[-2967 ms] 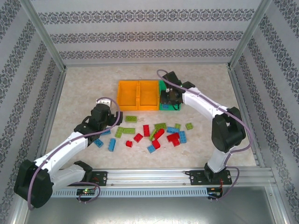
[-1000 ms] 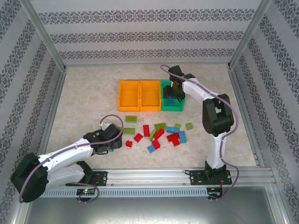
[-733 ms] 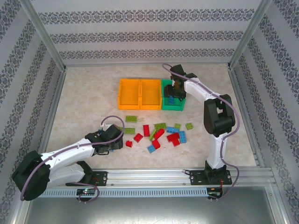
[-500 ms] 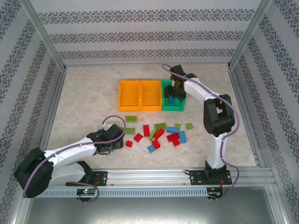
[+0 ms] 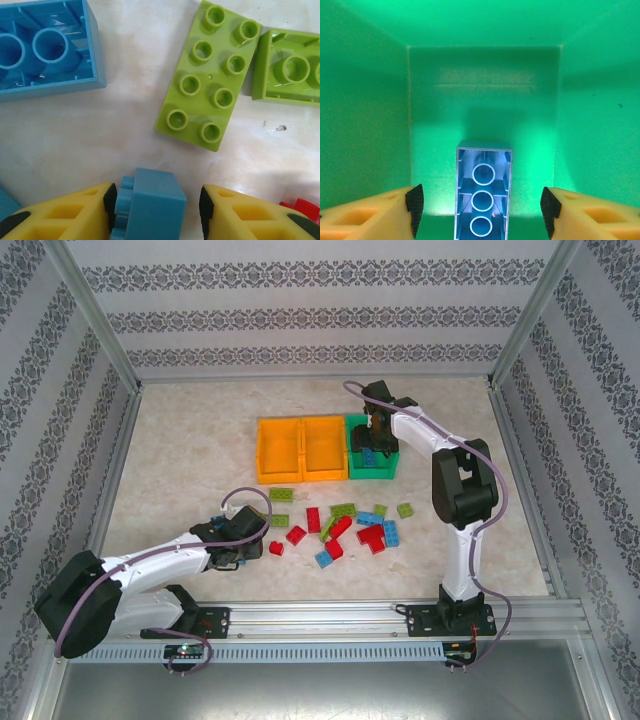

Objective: Sort the legos into containers by color

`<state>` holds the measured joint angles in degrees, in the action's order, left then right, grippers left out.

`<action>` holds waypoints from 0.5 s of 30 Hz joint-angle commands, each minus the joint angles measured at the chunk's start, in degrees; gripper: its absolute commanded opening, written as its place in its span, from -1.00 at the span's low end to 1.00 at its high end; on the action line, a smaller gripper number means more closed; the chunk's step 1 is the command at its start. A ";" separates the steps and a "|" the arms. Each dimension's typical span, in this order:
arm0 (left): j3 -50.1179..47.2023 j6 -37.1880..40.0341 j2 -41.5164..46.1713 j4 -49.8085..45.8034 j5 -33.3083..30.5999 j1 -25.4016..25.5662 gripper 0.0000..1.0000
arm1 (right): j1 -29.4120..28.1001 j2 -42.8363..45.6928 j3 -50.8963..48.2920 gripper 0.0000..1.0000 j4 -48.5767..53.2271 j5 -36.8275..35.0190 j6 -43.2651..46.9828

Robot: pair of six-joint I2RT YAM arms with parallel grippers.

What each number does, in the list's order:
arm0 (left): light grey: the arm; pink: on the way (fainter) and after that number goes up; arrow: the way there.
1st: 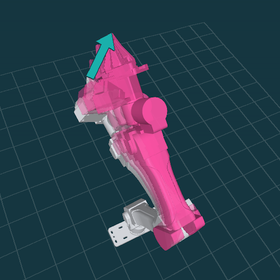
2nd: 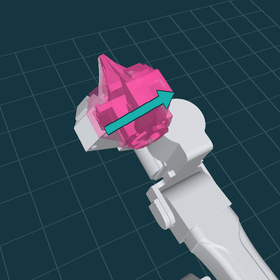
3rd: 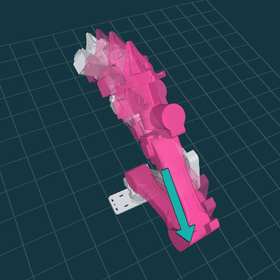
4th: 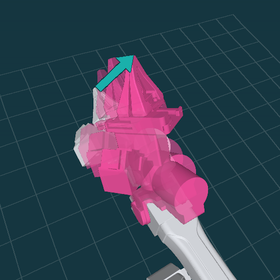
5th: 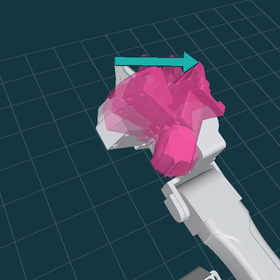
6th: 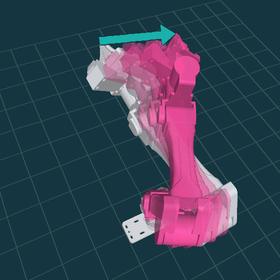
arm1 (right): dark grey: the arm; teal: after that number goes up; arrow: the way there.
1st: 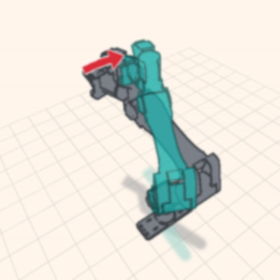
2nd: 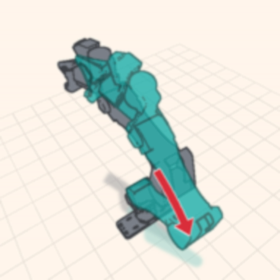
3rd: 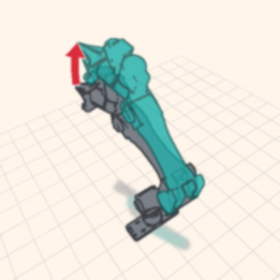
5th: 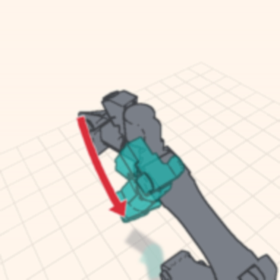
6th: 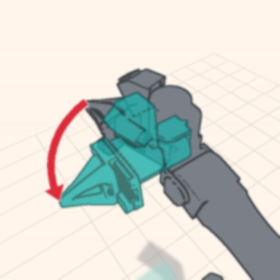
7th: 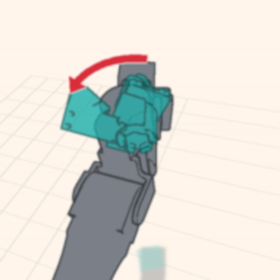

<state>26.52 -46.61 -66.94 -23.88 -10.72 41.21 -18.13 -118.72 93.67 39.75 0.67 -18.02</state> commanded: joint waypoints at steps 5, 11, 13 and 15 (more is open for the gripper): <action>-0.88 -0.35 -0.19 1.20 -0.35 0.71 -0.08 | -1.53 -1.29 2.25 0.44 -0.06 -3.16 -1.32; -0.90 -0.24 -0.25 1.30 -0.48 0.71 -0.09 | -1.90 -2.25 3.29 0.10 0.40 -2.68 -3.91; -0.86 -0.35 -0.03 1.12 -0.44 0.70 -0.09 | -1.74 -1.69 2.66 -0.05 -0.49 -2.52 -4.79; -1.14 -0.36 0.33 1.12 -0.60 0.71 -0.09 | -1.73 -1.02 2.31 -0.18 -1.02 -2.42 -5.09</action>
<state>26.35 -46.61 -66.94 -23.46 -10.72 41.21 -19.88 -120.49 96.29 38.44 -0.82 -21.61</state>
